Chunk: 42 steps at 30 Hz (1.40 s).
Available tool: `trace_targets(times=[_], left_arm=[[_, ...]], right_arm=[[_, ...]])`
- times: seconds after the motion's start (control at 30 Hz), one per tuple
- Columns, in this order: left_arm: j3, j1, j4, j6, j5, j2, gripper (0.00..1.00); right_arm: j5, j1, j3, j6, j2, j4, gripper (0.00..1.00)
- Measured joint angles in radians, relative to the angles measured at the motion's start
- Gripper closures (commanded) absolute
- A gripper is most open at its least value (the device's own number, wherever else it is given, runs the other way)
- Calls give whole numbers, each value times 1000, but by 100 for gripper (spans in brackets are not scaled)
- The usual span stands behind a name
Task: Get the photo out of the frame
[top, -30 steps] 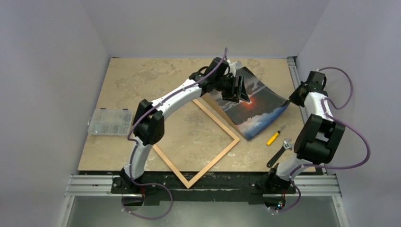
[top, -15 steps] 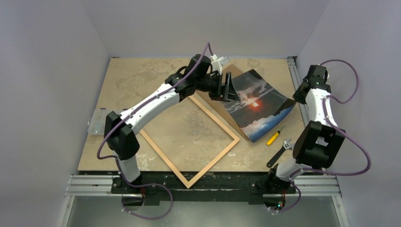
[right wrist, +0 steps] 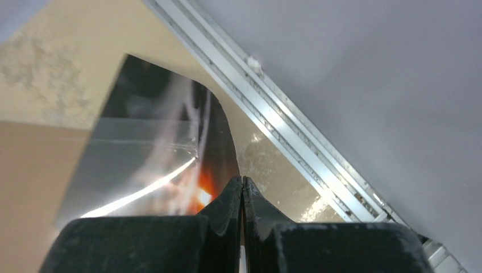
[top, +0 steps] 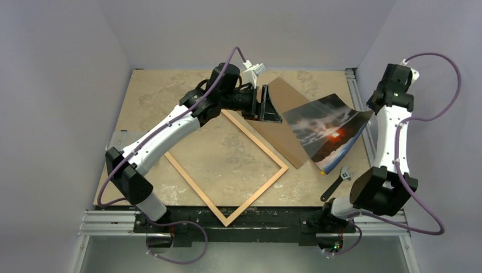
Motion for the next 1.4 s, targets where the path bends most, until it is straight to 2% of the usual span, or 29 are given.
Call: trace_targets(times=[0.37,0.5,0.73,0.9,1.03,1.17,1.4], left_arm=[[-55,50,-29,54,30,-89,35],[-85,87,-59,78,43,-107,35],[-118,156,-107,146,33,-165,35],[-140,166,-127,189,2,-196,35],[-186,190,-132,210,-38,-217,35],[-214,231,-140,225,-88,-242,35],[-220,267,-141,233,-120,-256,36]], right_arm=[[-50,13,320,-45,-147,-104,100],[-136,47,462,-55,-164,-126,100],[-315,161,751,-29,-101,-114,100],[-523,211,687,126,-90,70,100],[-621,279,608,267,-29,241,100],[-673,341,544,410,72,399,100],[-682,394,532,629,202,566,100]])
